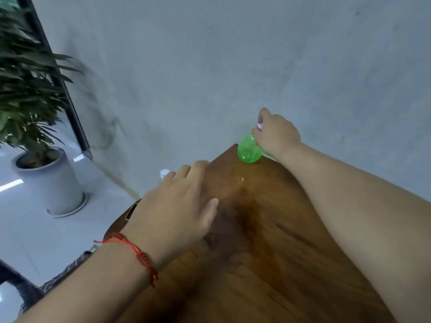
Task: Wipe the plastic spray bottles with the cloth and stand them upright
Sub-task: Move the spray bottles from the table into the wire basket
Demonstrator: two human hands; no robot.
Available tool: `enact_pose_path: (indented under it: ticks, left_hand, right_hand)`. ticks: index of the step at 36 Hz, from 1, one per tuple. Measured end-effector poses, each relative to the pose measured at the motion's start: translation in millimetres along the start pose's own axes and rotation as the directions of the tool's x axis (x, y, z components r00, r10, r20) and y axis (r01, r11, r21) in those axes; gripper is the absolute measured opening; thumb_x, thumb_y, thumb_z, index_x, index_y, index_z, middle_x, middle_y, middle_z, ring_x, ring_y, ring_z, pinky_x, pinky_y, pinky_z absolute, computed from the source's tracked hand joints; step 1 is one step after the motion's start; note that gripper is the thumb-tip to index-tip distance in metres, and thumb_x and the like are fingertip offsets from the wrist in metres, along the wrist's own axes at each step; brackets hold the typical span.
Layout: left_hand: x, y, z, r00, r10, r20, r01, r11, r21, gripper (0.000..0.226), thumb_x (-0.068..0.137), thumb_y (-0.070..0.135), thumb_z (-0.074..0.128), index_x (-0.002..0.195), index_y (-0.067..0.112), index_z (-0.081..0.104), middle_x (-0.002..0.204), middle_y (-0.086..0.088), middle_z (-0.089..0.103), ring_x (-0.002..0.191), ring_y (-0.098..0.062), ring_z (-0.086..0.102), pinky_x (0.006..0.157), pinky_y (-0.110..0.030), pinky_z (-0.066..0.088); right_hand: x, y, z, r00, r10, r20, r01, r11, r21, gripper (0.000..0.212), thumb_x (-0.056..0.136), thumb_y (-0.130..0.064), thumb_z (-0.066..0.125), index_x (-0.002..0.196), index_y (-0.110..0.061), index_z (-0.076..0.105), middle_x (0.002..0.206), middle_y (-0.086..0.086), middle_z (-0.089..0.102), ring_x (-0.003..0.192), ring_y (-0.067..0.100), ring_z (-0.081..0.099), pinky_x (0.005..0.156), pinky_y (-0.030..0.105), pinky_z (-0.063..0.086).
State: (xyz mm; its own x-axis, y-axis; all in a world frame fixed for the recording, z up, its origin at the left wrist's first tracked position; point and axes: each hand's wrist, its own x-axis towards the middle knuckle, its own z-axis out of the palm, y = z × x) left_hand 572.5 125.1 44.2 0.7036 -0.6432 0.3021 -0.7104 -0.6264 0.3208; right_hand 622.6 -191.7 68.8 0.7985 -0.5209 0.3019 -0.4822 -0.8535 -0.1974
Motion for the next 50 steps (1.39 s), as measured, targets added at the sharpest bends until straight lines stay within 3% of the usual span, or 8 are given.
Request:
enact_pose_path:
  ticks: [4, 15, 26, 29, 33, 38, 44, 50]
  left_hand:
    - [-36, -11, -14, 0.999, -0.031, 0.015, 0.031, 0.999, -0.033, 0.051, 0.102, 0.058, 0.048, 0.145, 0.045, 0.024, 0.138, 0.020, 0.053, 0.134, -0.011, 0.053, 0.093, -0.038, 0.057]
    - [-199, -70, -64, 0.964, -0.263, -0.031, 0.257, 0.957, -0.136, 0.055, 0.097, 0.063, 0.057, 0.144, 0.054, 0.030, 0.121, 0.031, 0.057, 0.104, 0.004, 0.063, 0.087, -0.032, 0.058]
    - [-341, -94, -95, 0.886, -0.460, -0.060, 0.451, 0.884, -0.122, 0.055, 0.100, 0.062, 0.057, 0.149, 0.045, 0.038, 0.134, 0.021, 0.059, 0.124, -0.006, 0.060, 0.099, -0.039, 0.058]
    - [-371, -110, -97, 0.846, -0.530, -0.058, 0.523, 0.845, -0.108, 0.053, 0.102, 0.058, 0.056, 0.149, 0.038, 0.042, 0.134, 0.016, 0.061, 0.122, -0.008, 0.060, 0.099, -0.036, 0.056]
    - [-410, -129, -88, 0.796, -0.605, -0.012, 0.603, 0.795, -0.069, 0.050, 0.104, 0.057, 0.054, 0.147, 0.031, 0.047, 0.136, 0.011, 0.061, 0.119, -0.012, 0.061, 0.098, -0.038, 0.055]
    - [-445, -151, -62, 0.740, -0.667, 0.082, 0.671, 0.741, -0.024, 0.050, 0.101, 0.065, 0.048, 0.143, 0.036, 0.049, 0.133, 0.014, 0.063, 0.107, -0.008, 0.066, 0.109, -0.052, 0.053]
    - [-464, -180, -35, 0.682, -0.714, 0.160, 0.723, 0.691, 0.000, 0.052, 0.102, 0.058, 0.053, 0.147, 0.032, 0.051, 0.135, 0.010, 0.061, 0.113, -0.006, 0.062, 0.105, -0.036, 0.058]
    - [-481, -198, -13, 0.616, -0.758, 0.215, 0.772, 0.635, 0.029, 0.043, 0.103, 0.055, 0.054, 0.140, 0.034, 0.054, 0.137, 0.012, 0.064, 0.119, -0.007, 0.063, 0.101, -0.036, 0.059]
  right_hand:
    - [-36, -6, -13, 0.999, -0.033, 0.018, 0.034, 0.999, -0.041, 0.017, 0.102, -0.014, 0.045, 0.113, -0.021, 0.055, 0.107, 0.012, 0.066, 0.087, 0.034, 0.055, 0.072, 0.038, 0.045]
    - [-218, -118, -87, 0.915, -0.395, -0.078, 0.403, 0.901, 0.164, 0.016, 0.109, -0.035, 0.047, 0.120, -0.035, 0.058, 0.126, -0.010, 0.072, 0.106, 0.030, 0.066, 0.083, 0.042, 0.053]
    - [-380, -243, -79, 0.731, -0.681, 0.054, 0.649, 0.717, 0.254, 0.018, 0.110, -0.039, 0.044, 0.125, -0.041, 0.052, 0.120, -0.012, 0.069, 0.098, 0.024, 0.064, 0.074, 0.039, 0.048]
    - [-403, -262, -61, 0.708, -0.698, 0.111, 0.652, 0.705, 0.278, 0.013, 0.109, -0.040, 0.043, 0.119, -0.040, 0.051, 0.118, -0.013, 0.069, 0.087, 0.025, 0.057, 0.072, 0.039, 0.041]
    - [-429, -275, -27, 0.639, -0.740, 0.211, 0.695, 0.673, 0.255, 0.013, 0.110, -0.039, 0.039, 0.119, -0.038, 0.049, 0.112, -0.009, 0.067, 0.091, 0.029, 0.065, 0.075, 0.042, 0.051]
    - [-453, -282, 26, 0.609, -0.736, 0.295, 0.698, 0.674, 0.243, 0.016, 0.112, -0.033, 0.039, 0.125, -0.034, 0.048, 0.109, -0.005, 0.066, 0.090, 0.028, 0.068, 0.067, 0.038, 0.047]
    - [-474, -285, 100, 0.553, -0.732, 0.398, 0.742, 0.650, 0.165, 0.035, 0.111, -0.024, 0.043, 0.140, -0.036, 0.028, 0.118, 0.005, 0.064, 0.092, 0.034, 0.073, 0.063, 0.038, 0.049]
    - [-482, -288, 139, 0.568, -0.629, 0.531, 0.709, 0.701, 0.071, 0.048, 0.108, -0.010, 0.041, 0.153, -0.025, 0.033, 0.127, 0.011, 0.058, 0.103, 0.037, 0.070, 0.068, 0.039, 0.041]
